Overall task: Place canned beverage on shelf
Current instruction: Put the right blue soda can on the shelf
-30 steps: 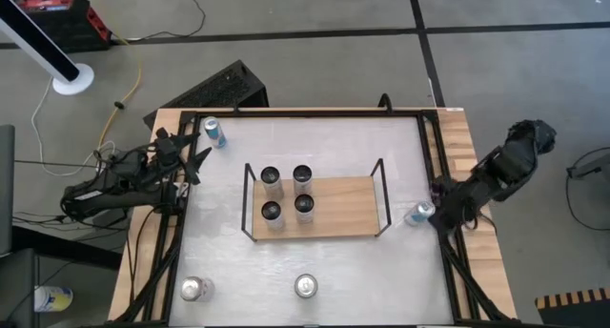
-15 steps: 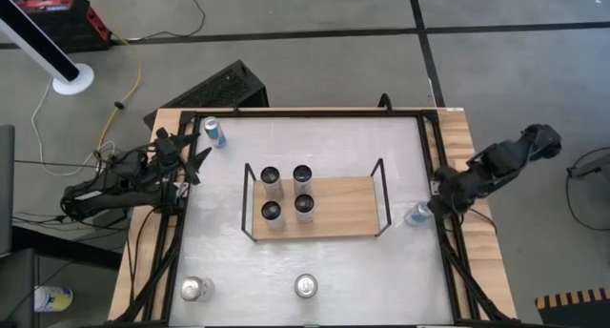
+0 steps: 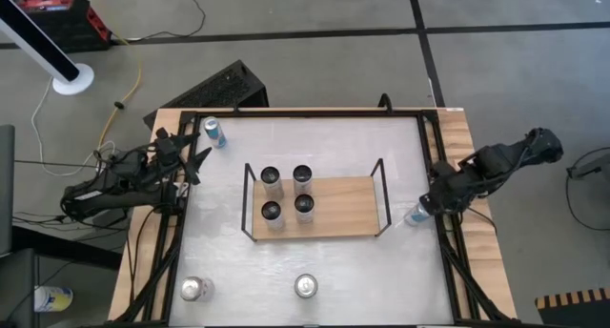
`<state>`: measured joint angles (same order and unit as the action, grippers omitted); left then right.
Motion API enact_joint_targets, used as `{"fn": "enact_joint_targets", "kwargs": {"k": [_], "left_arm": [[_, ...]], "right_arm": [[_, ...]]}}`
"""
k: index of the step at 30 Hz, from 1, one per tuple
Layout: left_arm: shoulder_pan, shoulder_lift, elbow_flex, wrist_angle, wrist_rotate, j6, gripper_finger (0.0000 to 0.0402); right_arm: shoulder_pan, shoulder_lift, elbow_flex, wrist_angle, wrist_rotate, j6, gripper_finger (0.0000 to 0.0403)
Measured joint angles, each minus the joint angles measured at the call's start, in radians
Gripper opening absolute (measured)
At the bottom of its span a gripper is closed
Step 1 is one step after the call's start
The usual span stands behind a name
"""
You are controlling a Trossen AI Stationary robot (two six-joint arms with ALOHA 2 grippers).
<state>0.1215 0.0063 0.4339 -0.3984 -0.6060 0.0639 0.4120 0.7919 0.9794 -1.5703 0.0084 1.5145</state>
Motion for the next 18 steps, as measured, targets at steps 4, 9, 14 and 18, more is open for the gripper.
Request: {"fn": "enact_joint_targets", "kwargs": {"k": [4, 9, 14, 18], "left_arm": [[0.0, 0.0, 0.0, 0.0, 0.0, 0.0, 0.0265], [0.0, 0.0, 0.0, 0.0, 0.0, 0.0, 0.0265], [0.0, 0.0, 0.0, 0.0, 0.0, 0.0, 0.0265], [0.0, 0.0, 0.0, 0.0, 0.0, 0.0, 0.0265]], "right_arm": [[-0.024, 0.0, 0.0, 0.0, -0.002, -0.005, 0.0282], [-0.04, 0.021, 0.0, 0.009, -0.002, -0.005, 0.0336], [-0.041, 0.082, 0.0, 0.015, -0.002, -0.006, 0.037], [-0.041, 0.129, 0.0, 0.018, -0.005, -0.047, 0.0377]]}}
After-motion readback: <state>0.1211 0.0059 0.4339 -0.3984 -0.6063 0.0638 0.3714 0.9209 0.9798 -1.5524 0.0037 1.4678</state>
